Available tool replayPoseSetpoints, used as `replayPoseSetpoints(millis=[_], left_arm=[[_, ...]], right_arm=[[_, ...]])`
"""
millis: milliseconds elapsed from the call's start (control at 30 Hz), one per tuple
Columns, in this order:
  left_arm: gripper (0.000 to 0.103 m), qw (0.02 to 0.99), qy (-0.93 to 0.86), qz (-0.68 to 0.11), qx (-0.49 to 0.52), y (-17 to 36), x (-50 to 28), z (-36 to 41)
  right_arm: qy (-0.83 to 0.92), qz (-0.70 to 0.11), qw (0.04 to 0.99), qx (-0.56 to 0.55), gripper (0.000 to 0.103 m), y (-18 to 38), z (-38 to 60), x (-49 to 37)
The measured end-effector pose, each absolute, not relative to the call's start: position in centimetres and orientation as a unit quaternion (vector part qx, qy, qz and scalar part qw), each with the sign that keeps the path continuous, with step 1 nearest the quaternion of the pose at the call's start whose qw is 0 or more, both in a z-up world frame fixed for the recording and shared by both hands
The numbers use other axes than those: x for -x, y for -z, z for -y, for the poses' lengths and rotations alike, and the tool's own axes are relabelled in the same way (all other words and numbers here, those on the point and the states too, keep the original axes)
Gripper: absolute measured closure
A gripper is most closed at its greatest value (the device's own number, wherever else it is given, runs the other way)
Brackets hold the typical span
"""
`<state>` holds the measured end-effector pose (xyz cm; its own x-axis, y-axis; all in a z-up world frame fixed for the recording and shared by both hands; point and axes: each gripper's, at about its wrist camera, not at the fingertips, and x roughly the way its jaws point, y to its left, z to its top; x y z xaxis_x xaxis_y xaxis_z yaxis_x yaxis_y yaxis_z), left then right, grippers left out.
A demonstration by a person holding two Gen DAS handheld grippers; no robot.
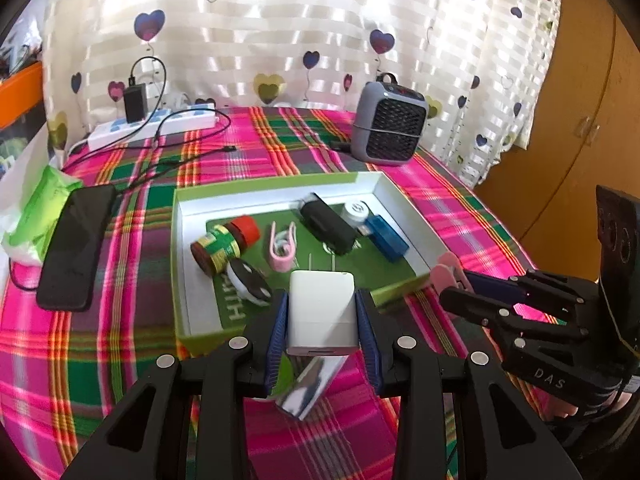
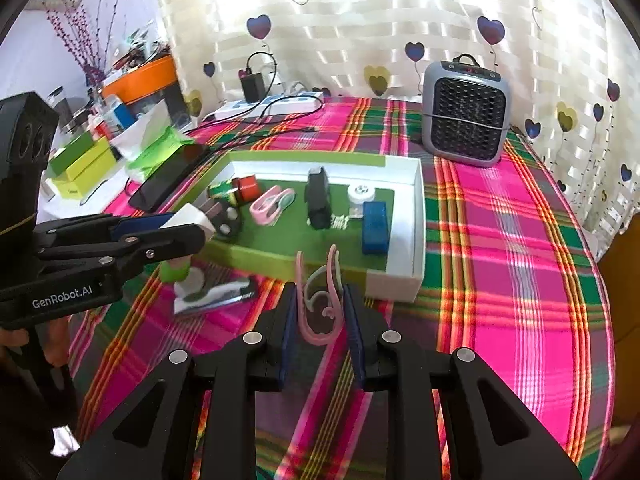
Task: Organize rigid objects
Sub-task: 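Carry the white charger and pink earphone over the green box with both tools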
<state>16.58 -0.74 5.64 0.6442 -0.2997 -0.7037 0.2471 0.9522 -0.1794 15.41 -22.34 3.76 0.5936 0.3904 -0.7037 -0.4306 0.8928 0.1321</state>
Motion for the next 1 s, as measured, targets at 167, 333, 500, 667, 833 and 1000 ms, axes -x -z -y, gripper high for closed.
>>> replayPoseSetpoints(millis=[167,333,500,667,833,1000], left_arm=[[0.07,0.905,0.149,-0.397,0.036,-5.4,-17.9,0.5],[0.07,0.902,0.152,-0.403,0.036,-4.8,-19.2,0.7],[0.07,0.897,0.153,-0.413,0.039,-3.9,-20.4,0.8],[0.07,0.894,0.153,-0.419,0.041,-3.1,-21.2,0.9],[0.07,0.892,0.154,-0.424,0.04,-2.6,-21.8,1.0],[0.07,0.89,0.156,-0.427,0.037,-2.3,-22.1,1.2]], right_arm=[[-0.221,-0.387,0.895,0.026,0.079,-4.0,22.2,-17.1],[-0.197,-0.393,0.898,0.019,0.079,-4.2,22.5,-19.3],[-0.176,-0.399,0.9,0.023,0.079,-4.0,22.7,-21.7],[-0.16,-0.409,0.898,0.03,0.079,-3.5,22.4,-23.9],[-0.156,-0.411,0.897,0.036,0.079,-3.3,21.9,-25.4],[-0.151,-0.418,0.895,0.044,0.079,-2.7,21.5,-26.7]])
